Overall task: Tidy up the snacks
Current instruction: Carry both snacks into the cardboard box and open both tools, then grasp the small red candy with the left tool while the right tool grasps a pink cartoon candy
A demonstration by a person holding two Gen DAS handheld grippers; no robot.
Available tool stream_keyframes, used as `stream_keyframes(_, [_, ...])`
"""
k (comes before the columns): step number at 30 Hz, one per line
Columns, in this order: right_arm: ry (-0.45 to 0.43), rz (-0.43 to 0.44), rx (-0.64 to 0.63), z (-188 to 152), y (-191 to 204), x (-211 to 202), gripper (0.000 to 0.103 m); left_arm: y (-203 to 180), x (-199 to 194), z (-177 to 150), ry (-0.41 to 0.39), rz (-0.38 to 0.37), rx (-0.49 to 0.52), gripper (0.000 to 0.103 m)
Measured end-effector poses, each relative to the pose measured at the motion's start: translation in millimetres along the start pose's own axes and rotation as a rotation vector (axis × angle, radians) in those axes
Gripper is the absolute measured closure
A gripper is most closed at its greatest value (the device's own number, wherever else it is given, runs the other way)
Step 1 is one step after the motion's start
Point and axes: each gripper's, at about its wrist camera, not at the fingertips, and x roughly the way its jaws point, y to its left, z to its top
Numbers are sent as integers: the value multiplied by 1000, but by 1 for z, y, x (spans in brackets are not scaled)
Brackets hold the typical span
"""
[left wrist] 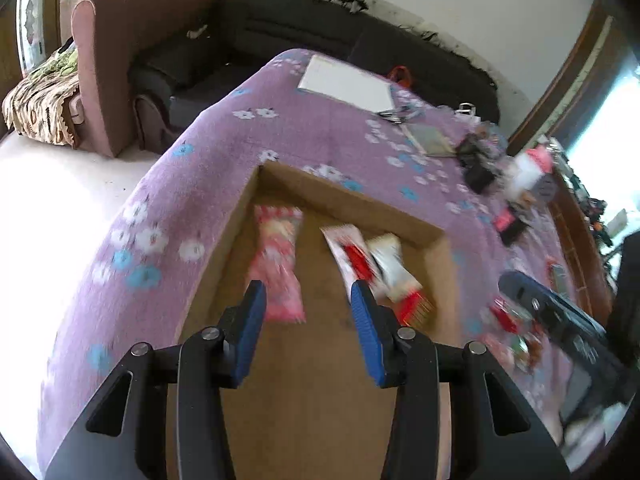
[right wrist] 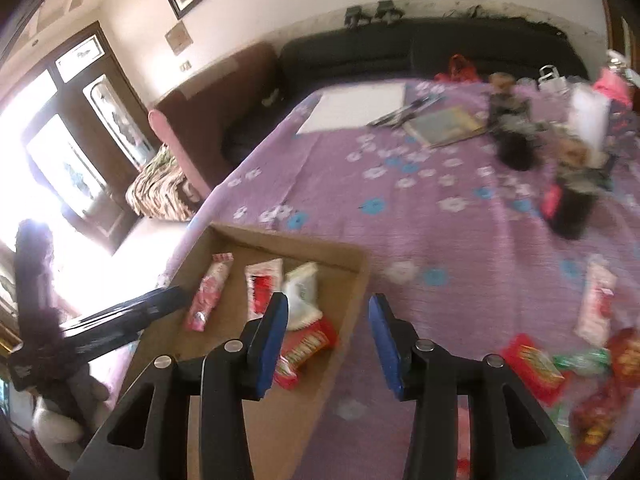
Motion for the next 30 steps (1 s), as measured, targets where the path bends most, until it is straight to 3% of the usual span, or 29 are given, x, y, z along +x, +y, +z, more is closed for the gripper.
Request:
stream_keyframes(1, [-10,-15,-2,-3,-8,-10,54,-3,-9,-7,-2,-20,0,56])
stream_keyframes(3, [-28,-53,1,-12,-29,-28,50,-10,-29,-25,-14,-74,1,38])
stream_keyframes(5, [-25,-99,14,-24,-53,-40,50,-18,-49,-47,-34,-133,12,33])
stream_keyframes(8, [-8,-154,52,-39,-85,-45,49,-28,-62,-73,-45,-175,20,33])
stream_keyframes(12, [23,-150,116,-45,-110,-34,48,-41,-65,-101,-26,-212,20,33])
stream_keyframes(17, [54,-199,101,-45,-112,-5,49,-54,-67,-122,-4,-245,20,33])
stream_keyframes(20, [121,-237,74,-52,-110,14,53,-58,-72,-129,-11,-236,31,33])
stream_keyframes(21, [122,-264,48,-56,-105,13,61,-60,-73,-130,-17,-232,36,33])
stream_keyframes(23, [151,-317,-16,-67,-94,9,66,-60,-74,-132,-22,-226,44,33])
stream_keyframes(30, [238,-259,-86,-124,-74,-35,66,-69,-65,-142,4,-248,49,33])
